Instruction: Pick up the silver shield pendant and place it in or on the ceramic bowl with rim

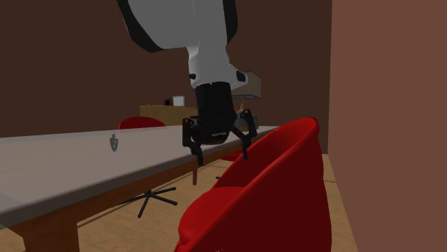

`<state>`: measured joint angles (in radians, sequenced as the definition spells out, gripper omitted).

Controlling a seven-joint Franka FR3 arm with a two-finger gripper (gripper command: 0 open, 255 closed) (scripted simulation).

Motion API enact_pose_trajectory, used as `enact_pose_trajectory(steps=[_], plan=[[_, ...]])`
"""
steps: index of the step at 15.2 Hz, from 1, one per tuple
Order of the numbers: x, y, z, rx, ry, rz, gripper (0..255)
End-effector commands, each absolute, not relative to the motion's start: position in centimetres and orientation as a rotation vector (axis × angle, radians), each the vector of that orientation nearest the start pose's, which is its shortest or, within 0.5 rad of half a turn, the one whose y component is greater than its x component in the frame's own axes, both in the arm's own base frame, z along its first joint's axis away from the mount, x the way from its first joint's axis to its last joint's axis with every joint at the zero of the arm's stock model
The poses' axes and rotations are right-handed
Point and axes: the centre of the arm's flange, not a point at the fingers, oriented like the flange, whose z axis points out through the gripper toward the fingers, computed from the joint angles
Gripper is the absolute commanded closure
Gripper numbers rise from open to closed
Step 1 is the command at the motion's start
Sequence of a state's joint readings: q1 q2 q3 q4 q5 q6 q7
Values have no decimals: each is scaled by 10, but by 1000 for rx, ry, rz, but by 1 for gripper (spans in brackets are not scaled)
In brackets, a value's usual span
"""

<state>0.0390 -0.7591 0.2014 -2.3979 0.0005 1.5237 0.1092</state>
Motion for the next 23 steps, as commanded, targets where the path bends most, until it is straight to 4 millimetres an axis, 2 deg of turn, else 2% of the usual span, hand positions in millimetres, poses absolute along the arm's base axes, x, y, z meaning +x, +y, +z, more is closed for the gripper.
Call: enact_pose_trajectory(steps=[1,23], plan=[[298,116,559,-3300,-82,124,0],[333,406,602,-3362,220,-400,0]])
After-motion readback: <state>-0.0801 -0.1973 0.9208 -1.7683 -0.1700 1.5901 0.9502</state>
